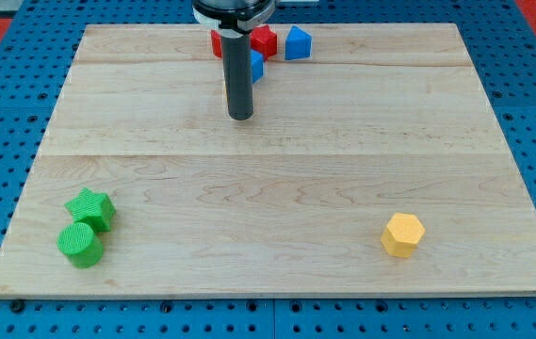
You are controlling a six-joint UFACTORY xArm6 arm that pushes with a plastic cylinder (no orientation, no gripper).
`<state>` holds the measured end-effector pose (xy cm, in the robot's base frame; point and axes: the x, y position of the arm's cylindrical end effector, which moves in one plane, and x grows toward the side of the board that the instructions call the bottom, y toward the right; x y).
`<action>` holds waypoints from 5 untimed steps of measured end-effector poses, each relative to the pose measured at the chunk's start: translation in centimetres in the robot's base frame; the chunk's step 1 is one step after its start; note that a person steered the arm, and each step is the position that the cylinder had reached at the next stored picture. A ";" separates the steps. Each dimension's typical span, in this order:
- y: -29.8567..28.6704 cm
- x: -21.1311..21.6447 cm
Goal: Place the yellow heart at the bottom left of the blue cube
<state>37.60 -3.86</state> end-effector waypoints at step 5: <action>-1.4 0.0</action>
